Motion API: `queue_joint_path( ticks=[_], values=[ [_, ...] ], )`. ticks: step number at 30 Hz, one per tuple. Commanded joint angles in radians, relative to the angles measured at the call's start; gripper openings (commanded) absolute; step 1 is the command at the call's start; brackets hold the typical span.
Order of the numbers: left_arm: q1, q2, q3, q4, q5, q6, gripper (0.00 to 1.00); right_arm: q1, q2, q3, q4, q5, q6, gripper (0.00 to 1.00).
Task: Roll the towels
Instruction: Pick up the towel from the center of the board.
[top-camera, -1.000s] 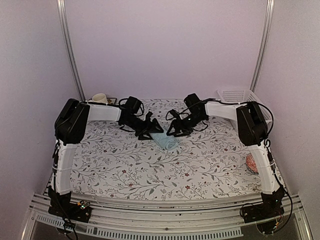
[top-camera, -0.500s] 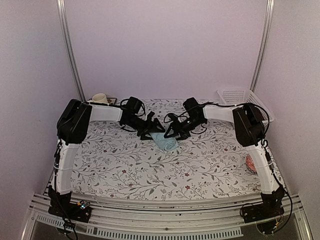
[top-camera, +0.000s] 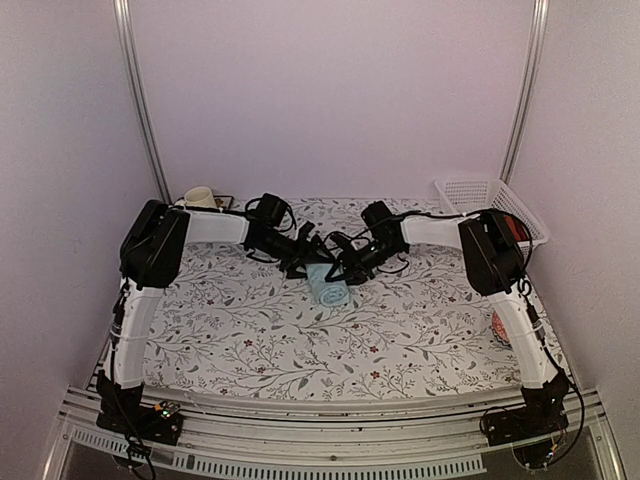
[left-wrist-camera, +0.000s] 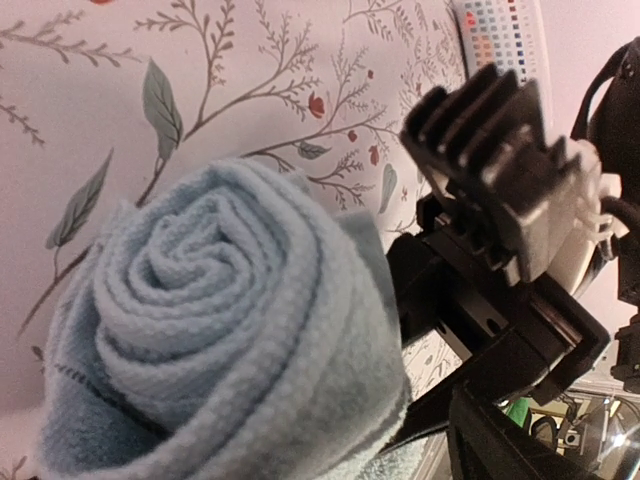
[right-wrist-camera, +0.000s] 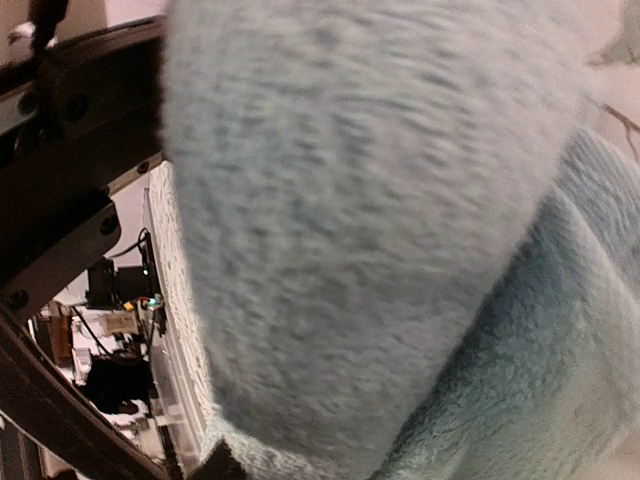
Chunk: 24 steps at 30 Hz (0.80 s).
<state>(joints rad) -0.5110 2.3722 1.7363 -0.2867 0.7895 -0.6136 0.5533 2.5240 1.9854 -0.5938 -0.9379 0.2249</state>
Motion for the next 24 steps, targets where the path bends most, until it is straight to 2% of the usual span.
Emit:
queue_joint_path(
  ticks=[1,4,6,8,10,18,24],
  values=[
    [-0.043,0.012,0.01,-0.002,0.047,0.021,0.9,0.015,0.022,-0.014,0.083,-0.022,0.04,0.23],
    [-0.041,-0.009,0.002,-0.002,0.041,0.029,0.9,0.002,0.005,-0.045,0.144,-0.052,0.084,0.06],
    [-0.033,-0.029,-0.007,0.005,0.038,0.031,0.9,-0.008,-0.018,-0.079,0.187,-0.054,0.114,0.03],
    [-0.02,-0.064,-0.028,0.018,0.036,0.029,0.91,-0.023,-0.04,-0.101,0.208,-0.054,0.127,0.02],
    [-0.004,-0.108,-0.049,0.035,0.033,0.024,0.96,-0.041,-0.06,-0.106,0.21,-0.051,0.128,0.02],
    [0.077,-0.291,-0.086,0.028,-0.038,0.043,0.97,-0.134,-0.128,-0.035,0.109,0.011,0.036,0.02],
    [0.112,-0.336,-0.096,-0.028,-0.065,0.076,0.97,-0.243,-0.165,0.063,0.01,0.077,-0.051,0.02]
  ],
)
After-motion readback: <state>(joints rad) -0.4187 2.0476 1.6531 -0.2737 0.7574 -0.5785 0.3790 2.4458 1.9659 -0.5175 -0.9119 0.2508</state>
